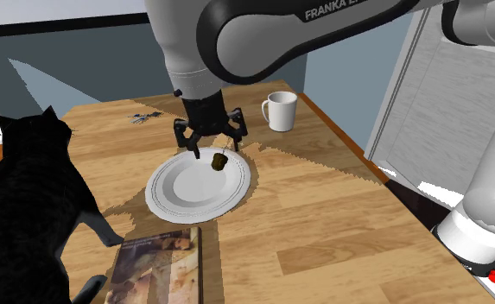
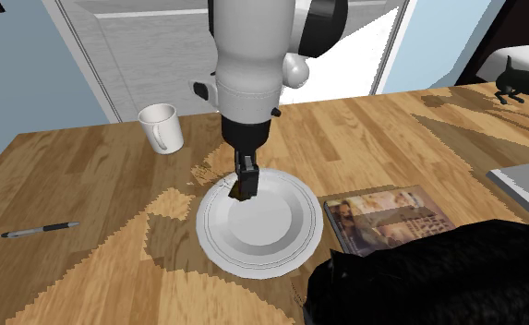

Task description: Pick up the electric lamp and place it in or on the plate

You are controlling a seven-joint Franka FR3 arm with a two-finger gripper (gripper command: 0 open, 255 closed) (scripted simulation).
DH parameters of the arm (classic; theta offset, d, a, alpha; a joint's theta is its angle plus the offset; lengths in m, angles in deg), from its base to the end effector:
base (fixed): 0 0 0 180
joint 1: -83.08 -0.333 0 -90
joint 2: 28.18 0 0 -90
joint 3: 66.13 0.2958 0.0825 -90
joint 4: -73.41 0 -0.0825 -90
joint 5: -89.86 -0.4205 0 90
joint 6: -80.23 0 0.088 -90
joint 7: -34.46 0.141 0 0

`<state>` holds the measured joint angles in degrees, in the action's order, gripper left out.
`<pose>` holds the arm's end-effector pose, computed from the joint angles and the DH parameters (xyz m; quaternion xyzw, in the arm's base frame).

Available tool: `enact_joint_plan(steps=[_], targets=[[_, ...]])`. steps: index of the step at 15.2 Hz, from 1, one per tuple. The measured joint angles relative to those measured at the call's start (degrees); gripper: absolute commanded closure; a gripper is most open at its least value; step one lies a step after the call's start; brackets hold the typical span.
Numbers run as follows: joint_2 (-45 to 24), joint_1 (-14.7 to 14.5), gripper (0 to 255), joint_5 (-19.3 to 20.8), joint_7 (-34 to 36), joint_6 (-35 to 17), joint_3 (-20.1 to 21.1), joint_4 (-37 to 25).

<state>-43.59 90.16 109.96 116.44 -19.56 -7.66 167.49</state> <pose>0.4603 0.4443 0.4547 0.9697 -0.2368 0.0460 0.0394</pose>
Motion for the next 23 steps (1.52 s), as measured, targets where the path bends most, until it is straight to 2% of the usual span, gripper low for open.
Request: enact_joint_plan(steps=[6,13,14,23], targets=[[-0.34,0.64,0,1.04,1.04,-4.79,-0.61,4.47],[-0.57,0.70,0,1.31,1.14,-5.55,-0.77,5.09],[-0.57,0.70,255,1.32,1.14,-5.56,-0.77,5.09],[-0.59,0.62,255,1.36,1.21,-5.44,-0.77,4.95]])
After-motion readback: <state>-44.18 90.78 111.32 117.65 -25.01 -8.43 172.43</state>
